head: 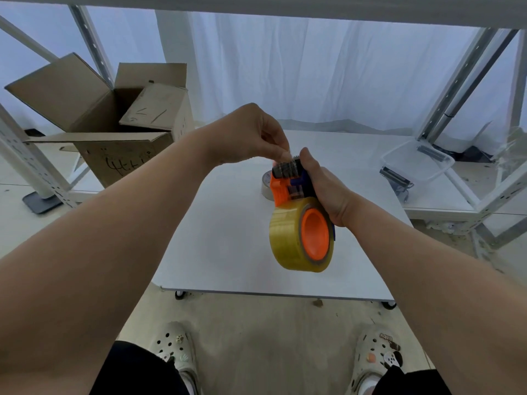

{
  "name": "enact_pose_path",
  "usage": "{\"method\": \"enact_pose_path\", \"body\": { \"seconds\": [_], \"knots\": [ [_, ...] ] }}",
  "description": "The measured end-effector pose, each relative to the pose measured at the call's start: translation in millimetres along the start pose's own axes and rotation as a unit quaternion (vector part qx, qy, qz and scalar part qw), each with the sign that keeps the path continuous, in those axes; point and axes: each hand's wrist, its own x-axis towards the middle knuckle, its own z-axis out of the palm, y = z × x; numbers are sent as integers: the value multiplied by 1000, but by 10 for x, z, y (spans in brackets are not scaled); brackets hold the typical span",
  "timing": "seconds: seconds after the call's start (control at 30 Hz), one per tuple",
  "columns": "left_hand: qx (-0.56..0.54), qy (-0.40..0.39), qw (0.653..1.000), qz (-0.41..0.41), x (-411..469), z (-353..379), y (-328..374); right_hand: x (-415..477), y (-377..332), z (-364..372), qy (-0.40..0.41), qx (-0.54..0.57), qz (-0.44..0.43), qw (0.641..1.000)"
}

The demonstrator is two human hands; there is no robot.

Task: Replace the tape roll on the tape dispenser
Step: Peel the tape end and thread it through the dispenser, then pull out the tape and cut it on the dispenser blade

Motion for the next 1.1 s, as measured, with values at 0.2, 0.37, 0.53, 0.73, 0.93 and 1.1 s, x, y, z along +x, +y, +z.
{"method": "enact_pose_path", "body": {
  "seconds": [0.2, 0.37, 0.53, 0.73, 0.93, 1.1],
  "knots": [
    [4, -8, 1000, 0, -23, -13, 32, -8, 2, -26, -14, -22, -7, 1000],
    [-12, 44, 999, 4, -40, -118, 30, -67, -28, -21, -12, -54, 10, 998],
    [0, 36, 999, 0, -4, -112, 7, -102, -15, -18, -37, -80, 35, 996],
    [-4, -13, 1000, -9, 24, -82, 59, -88, 15, -162, -50, -66, 33, 996],
    [41, -43, 998, -33, 93, 83, 72, -29, 17, -204, -66, 51, 39, 996],
    [93, -46, 993, -50, 113, 122, -13, 10, -35, -164, -14, -72, -11, 997]
  ]
}}
